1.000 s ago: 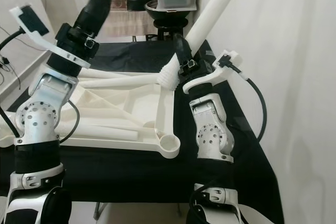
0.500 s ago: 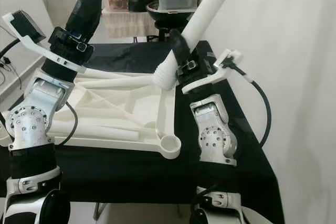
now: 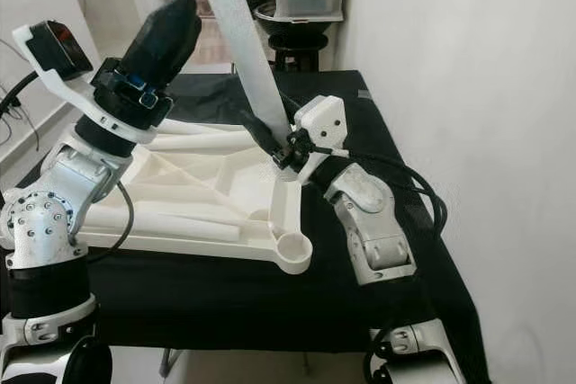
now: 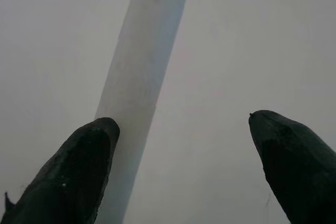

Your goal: Building children table

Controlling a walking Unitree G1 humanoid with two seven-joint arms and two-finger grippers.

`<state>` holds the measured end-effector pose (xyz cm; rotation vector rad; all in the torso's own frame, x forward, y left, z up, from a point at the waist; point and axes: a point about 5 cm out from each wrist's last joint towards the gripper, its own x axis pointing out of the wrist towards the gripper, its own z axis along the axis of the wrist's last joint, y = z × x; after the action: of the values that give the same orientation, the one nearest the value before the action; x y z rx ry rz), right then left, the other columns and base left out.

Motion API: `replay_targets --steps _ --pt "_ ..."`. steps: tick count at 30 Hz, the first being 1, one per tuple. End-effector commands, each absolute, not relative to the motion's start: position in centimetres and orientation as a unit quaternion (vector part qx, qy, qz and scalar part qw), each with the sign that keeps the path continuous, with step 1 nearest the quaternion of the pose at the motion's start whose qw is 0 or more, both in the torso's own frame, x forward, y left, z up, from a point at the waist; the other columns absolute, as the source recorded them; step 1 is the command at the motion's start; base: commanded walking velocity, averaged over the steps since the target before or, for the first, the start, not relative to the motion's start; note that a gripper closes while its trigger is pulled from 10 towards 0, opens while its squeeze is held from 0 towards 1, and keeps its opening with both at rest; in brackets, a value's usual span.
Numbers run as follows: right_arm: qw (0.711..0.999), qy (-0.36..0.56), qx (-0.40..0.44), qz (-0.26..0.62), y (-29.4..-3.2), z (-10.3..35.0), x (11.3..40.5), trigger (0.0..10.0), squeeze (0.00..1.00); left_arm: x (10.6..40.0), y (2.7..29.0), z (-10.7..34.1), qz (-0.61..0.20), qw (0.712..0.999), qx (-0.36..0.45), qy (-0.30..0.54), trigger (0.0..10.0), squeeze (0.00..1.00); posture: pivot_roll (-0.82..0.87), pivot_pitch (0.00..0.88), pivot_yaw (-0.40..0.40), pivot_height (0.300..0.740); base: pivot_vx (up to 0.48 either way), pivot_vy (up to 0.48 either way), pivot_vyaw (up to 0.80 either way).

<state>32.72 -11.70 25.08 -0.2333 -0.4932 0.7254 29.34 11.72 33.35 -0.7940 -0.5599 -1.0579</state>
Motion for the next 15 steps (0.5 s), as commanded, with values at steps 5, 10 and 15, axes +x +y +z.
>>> replay_targets --steps 5,10,15 --pt "0.881 -0.233 -0.163 0.379 -10.8 23.7 32.3 10.0 0.00 29.6 11.7 33.6 -0.464 0.778 -0.332 -0.262 10.0 0.00 -0.05 0.000 0.011 0.740 0.000 0.000 0.00" --pt "0.878 -0.228 -0.170 0.385 -10.7 23.3 32.2 10.0 0.00 29.7 11.9 34.1 -0.457 0.785 -0.317 -0.274 10.0 0.00 -0.05 0.000 0.014 0.740 0.000 0.000 0.00" --pt "0.887 -0.222 -0.171 0.366 -11.1 23.2 32.7 10.0 0.00 29.6 11.6 34.4 -0.450 0.796 -0.286 -0.286 10.0 0.00 -0.05 0.000 0.017 0.740 0.000 0.000 0.00"
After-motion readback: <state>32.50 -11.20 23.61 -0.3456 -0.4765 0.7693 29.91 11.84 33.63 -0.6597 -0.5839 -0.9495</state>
